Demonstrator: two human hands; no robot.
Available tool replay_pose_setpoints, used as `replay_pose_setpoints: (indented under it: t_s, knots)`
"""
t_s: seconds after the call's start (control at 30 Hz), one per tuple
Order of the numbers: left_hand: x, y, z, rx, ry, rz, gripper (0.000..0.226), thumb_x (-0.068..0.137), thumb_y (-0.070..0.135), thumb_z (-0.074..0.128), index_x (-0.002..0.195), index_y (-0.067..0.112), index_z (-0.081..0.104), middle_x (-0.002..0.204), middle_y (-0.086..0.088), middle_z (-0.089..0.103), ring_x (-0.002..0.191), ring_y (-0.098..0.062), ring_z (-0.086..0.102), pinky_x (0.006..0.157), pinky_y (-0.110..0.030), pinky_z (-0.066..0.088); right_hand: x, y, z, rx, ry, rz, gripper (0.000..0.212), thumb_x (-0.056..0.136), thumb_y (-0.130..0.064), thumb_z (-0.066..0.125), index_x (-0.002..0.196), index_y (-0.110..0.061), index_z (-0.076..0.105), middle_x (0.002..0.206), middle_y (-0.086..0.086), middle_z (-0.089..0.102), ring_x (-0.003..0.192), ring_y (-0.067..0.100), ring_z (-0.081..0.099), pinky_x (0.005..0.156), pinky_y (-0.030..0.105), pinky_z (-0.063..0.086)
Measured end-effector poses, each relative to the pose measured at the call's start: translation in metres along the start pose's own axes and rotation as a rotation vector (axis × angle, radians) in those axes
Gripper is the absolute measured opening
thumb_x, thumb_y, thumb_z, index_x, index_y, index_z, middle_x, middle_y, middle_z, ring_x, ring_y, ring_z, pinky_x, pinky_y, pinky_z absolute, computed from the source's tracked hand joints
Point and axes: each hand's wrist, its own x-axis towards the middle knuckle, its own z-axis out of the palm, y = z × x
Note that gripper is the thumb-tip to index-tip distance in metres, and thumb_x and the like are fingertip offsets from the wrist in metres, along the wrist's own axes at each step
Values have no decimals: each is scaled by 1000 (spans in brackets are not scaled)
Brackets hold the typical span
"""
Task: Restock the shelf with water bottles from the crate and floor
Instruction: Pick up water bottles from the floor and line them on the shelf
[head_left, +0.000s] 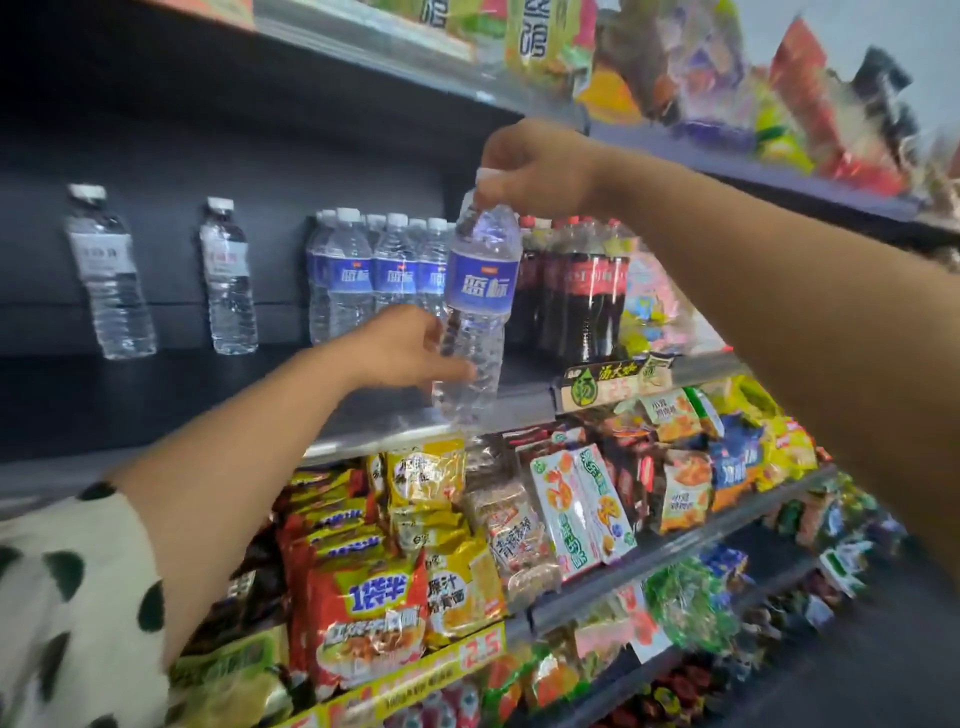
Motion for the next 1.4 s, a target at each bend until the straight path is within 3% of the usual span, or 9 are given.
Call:
replay_pose_setpoints:
  t_s: [0.17,0.37,0.47,0.57,0.83,0.97,1.07,1.23,1.4]
  knots:
    - [38,-10,-1,-134,58,-84,31,78,33,78,75,18,51,66,5,54,74,-20,63,71,-34,57,46,33,23,40,34,-79,36,82,-36,54,93,-4,66,96,13,68,89,26,62,78,36,50]
    - [82,-17,12,-196,66,-208,25,87,17,69,75,21,48,71,5,57,77,-13,62,60,-13,51,93,71,60,76,-6,-107,34,86,-32,55,97,-1,64,96,14,63,91,27,59,76,34,46]
    - [100,-22,21,-246,72,-252,8,89,14,67,90,15,59,86,-5,66,86,-19,65,83,-30,57,113,87,77,89,-28,-98,36,86,-32,55,96,2,63,93,18,63,89,30,59,75,35,47]
    - [113,-31,28,-261,53,-313,35,88,15,68,117,-2,59,109,-15,68,102,-25,65,94,-41,53,128,98,95,84,-68,-106,37,85,-33,56,97,1,65,91,16,64,91,32,61,74,35,47]
    - [138,-48,37,-269,110,-359,21,89,15,67,86,23,49,85,2,60,85,-12,63,90,-34,55,155,113,116,120,-143,-126,27,87,-33,60,99,-9,65,81,4,59,82,24,58,66,26,40]
    - [139,-47,36,-194,136,-383,43,87,24,70,121,6,52,105,-11,60,107,-31,64,96,-45,51,159,114,116,100,-159,-122,22,86,-30,63,98,-11,64,80,7,65,73,23,61,53,23,42]
    - [143,-49,38,-140,155,-395,34,86,30,70,111,14,55,104,-10,57,110,-33,62,98,-45,49,161,116,114,95,-178,-92,25,87,-27,64,100,-6,66,72,8,67,59,20,62,51,22,44]
    - [149,-50,44,-114,209,-395,63,89,27,68,139,-1,41,125,-15,57,117,-25,56,98,-33,44,162,117,116,65,-155,-86,27,87,-27,64,103,-5,67,76,9,69,66,22,66,65,28,52]
    - [151,-51,46,-95,219,-403,60,88,29,69,133,-2,45,123,-18,58,115,-26,57,100,-35,45,159,116,117,40,-135,-104,28,88,-28,64,104,-5,67,83,12,67,78,27,65,76,33,53]
